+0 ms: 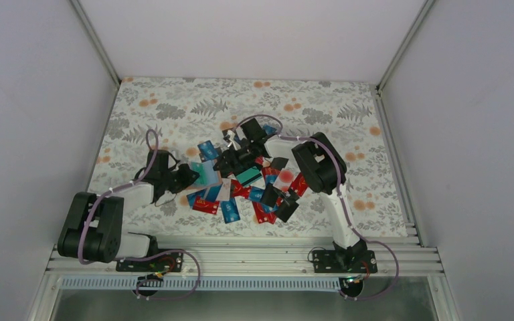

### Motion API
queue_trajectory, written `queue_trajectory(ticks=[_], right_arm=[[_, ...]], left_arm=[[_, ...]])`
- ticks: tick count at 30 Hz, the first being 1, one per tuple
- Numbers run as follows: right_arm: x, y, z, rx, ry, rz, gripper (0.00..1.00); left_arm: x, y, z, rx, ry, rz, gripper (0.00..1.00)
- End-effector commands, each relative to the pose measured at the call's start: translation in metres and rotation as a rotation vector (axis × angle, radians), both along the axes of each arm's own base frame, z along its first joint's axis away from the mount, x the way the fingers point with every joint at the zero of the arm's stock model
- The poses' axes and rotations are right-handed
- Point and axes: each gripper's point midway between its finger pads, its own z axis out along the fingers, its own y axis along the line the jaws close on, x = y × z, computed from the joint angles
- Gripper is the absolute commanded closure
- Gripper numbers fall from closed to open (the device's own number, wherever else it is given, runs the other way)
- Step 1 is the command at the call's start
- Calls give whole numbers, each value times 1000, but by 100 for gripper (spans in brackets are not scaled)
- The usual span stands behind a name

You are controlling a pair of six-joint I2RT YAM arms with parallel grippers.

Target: Put the credit cards into the card holder

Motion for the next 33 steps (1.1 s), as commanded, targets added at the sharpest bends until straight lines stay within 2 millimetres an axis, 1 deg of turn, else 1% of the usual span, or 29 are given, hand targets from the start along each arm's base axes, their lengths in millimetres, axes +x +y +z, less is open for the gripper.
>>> queue_trajectory(ticks=[1,5,17,24,33], right_arm=[[-8,3,-7,-7,-7,9,49],[-9,3,-10,-13,-4,7,49],[-10,5,-9,-16,-6,10,49],[-9,6,-8,-16,-7,10,49],[-8,8,-8,-16,-8,8,49]], left_arm=[[-27,0,-25,-11,126,5,98],[-29,-1,-29,-20,126,0,98],[-22,-8,-28,-54,89,-26,98],[-23,-10,-35,-63,108,-42,98],[-23,-13,-38,-74,128,-42,98]])
